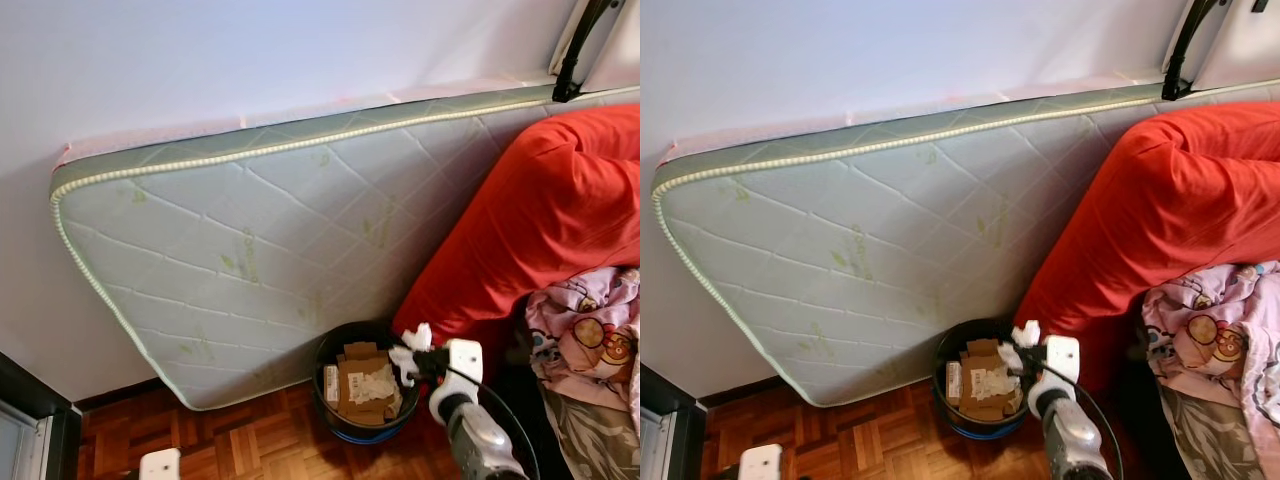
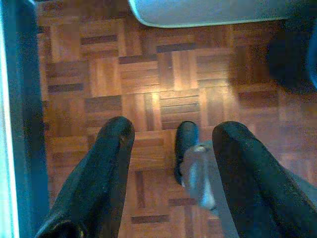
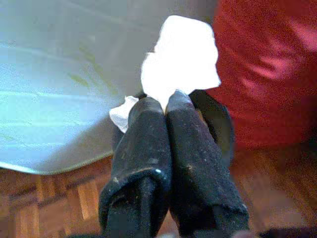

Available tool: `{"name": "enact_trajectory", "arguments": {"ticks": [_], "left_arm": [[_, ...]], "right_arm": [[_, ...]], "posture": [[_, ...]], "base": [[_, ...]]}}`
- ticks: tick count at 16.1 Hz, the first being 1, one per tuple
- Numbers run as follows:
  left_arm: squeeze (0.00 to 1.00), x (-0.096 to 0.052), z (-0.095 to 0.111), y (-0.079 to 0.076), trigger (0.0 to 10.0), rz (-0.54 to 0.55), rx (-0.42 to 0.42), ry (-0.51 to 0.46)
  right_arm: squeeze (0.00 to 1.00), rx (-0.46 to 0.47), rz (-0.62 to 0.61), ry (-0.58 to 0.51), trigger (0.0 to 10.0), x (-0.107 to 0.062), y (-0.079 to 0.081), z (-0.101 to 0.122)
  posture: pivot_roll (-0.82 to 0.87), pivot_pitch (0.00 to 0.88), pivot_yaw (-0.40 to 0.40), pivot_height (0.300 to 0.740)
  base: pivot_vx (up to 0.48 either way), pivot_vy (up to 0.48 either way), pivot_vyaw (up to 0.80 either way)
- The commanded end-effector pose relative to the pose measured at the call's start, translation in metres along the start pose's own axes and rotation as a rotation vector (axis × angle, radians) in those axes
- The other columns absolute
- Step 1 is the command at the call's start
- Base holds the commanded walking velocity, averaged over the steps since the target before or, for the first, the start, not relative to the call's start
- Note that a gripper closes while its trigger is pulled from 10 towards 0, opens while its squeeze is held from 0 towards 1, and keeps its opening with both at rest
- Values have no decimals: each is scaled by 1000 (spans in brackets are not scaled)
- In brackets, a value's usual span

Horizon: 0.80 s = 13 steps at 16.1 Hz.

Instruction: Clean up the room

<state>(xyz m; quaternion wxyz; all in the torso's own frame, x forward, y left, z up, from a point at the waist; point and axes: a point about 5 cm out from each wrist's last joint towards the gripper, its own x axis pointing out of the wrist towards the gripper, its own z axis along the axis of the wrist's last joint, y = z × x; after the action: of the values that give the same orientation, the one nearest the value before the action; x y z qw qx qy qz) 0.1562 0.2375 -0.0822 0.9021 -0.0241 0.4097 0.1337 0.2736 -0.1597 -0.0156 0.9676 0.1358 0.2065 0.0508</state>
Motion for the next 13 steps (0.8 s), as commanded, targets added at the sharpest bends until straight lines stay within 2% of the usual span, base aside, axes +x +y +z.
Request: {"name": "enact_trajectory", "arguments": {"ticks": [1,3,6,9,12,13], "left_arm": [[0,-2,-7,2,10000,2,-2,22],[0,-1,-4,-1,10000,0,-2,6],[0,7,19,-17,10000,-19,-1,-41],[0,8,24,-15,10000,-16,-4,-54],[0,6,20,-10,10000,-9,-9,-61],[0,5,17,-10,10000,-10,-7,-60]], "right_arm": [[0,-5,24,-49,10000,3,4,9],[0,-3,42,-72,10000,3,8,10],[0,-1,35,-57,10000,1,7,5],[0,-5,15,-17,10000,0,6,-1],[0,-24,7,8,10000,1,6,-2],[0,-44,-29,51,10000,-1,1,-8]], "posture": [[4,54,-26,740],[-4,52,-25,740],[-3,42,-23,740],[14,28,-28,740],[12,28,-28,740],[11,29,-29,740]], "base": [[0,0,0],[0,0,0],[0,0,0],[0,0,0],[0,0,0],[0,0,0]]}}
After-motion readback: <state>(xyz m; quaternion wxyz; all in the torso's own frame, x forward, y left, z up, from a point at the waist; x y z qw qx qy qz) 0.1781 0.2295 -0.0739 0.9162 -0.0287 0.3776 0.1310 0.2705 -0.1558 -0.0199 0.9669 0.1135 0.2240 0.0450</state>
